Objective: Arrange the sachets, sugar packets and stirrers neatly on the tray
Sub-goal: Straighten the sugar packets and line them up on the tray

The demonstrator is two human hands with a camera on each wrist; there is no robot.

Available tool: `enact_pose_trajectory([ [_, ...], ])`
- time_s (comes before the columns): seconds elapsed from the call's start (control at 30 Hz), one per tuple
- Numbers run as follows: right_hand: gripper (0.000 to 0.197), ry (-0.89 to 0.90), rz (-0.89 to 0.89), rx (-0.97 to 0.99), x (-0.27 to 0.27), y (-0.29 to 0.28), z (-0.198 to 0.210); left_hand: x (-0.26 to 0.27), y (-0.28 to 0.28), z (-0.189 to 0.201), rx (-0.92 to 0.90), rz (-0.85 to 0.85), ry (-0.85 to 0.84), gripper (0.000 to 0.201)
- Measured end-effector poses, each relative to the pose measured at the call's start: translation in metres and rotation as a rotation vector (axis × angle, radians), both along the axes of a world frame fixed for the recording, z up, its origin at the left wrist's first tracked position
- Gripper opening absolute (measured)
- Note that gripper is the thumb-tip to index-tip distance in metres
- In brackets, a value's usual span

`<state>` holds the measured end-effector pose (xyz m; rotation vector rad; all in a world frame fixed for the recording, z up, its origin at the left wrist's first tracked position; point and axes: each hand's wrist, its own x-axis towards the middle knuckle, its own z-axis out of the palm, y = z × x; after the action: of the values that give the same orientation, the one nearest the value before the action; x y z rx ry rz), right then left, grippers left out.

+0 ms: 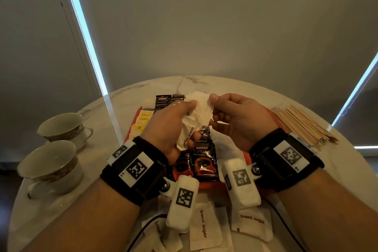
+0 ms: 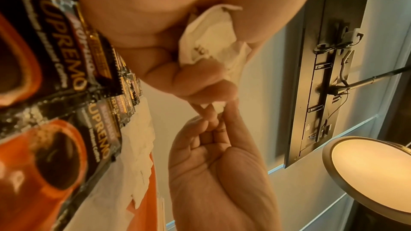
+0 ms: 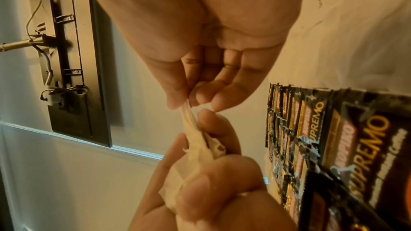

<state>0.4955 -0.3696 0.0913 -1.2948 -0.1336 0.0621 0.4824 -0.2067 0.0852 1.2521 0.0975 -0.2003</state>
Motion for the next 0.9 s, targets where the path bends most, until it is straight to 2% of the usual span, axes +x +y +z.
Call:
enact_pose_trajectory([
  [0.17, 0.02, -0.034, 0.038, 0.085, -0.002, 0.0, 0.002, 0.002, 0.0, 0.003, -0.048, 0.092, -0.001, 0.012],
  [0.23, 0.018, -0.046, 0.052, 0.07, -0.003, 0.001, 0.002, 0.002, 0.001, 0.002, -0.047, 0.073, -0.012, 0.017],
  [0.33, 0.015, -0.053, 0.042, 0.005, -0.006, 0.003, 0.001, -0.001, -0.001, -0.004, 0.016, -0.052, -0.117, 0.042],
  [0.4, 0.019, -0.053, 0.04, 0.0, -0.008, 0.002, 0.002, -0.003, -0.002, -0.007, 0.128, -0.096, -0.202, 0.041],
  [0.5, 0.027, -0.035, 0.049, 0.044, -0.009, 0.0, 0.005, -0.003, -0.001, -0.007, 0.178, -0.023, -0.207, 0.025],
  [0.63, 0.026, -0.031, 0.022, 0.092, -0.007, -0.001, 0.006, 0.008, 0.008, -0.007, 0.111, 0.143, -0.11, 0.024],
  [0.7, 0.023, -0.033, 0.02, 0.065, -0.006, -0.002, 0.006, 0.012, 0.011, -0.006, 0.093, 0.182, -0.088, 0.019],
  [0.77, 0.022, -0.05, 0.017, -0.019, -0.007, -0.003, 0.006, 0.01, 0.011, -0.003, 0.073, 0.153, -0.099, 0.018],
  [0.83, 0.021, -0.092, -0.005, -0.115, -0.008, -0.002, 0.003, 0.005, 0.01, -0.001, 0.06, 0.063, -0.121, 0.032],
  [0.9, 0.023, -0.123, -0.022, -0.175, -0.008, -0.001, 0.001, 0.002, 0.008, -0.003, 0.139, -0.021, -0.165, 0.047],
])
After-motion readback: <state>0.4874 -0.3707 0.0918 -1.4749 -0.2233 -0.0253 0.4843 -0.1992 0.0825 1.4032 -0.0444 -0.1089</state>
